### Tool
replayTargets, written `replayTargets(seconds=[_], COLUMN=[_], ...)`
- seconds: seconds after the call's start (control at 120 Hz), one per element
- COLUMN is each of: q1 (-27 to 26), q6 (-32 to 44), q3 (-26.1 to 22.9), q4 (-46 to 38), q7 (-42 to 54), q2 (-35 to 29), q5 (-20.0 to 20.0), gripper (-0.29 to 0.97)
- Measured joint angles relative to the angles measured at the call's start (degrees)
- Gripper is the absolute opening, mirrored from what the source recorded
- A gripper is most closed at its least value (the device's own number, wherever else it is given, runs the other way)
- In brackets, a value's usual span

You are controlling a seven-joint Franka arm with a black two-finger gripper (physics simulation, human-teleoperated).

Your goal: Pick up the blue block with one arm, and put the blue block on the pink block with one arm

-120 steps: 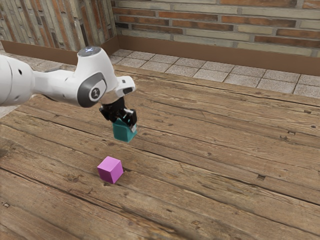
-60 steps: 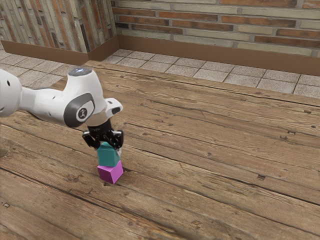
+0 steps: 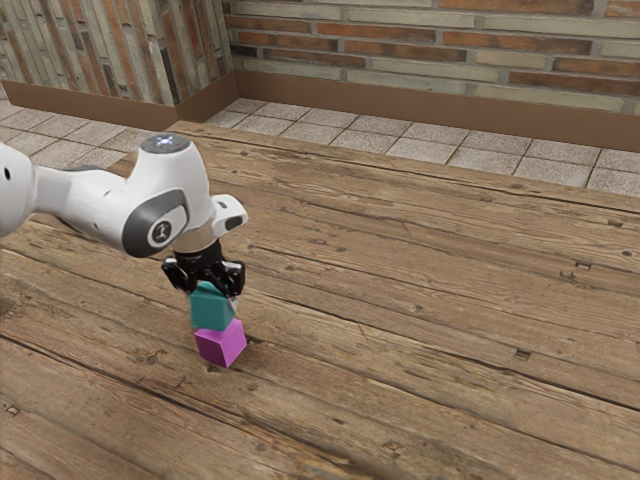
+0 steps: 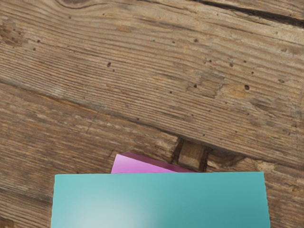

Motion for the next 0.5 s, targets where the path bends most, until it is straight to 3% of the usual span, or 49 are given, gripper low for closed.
replayTargets(seconds=[0.5], q1=[0.14], q6=[0.88], q3=[-0.06], q4=[-0.61], q7=[1.23], q2=[0.24], q5=[0.61], gripper=[0.32])
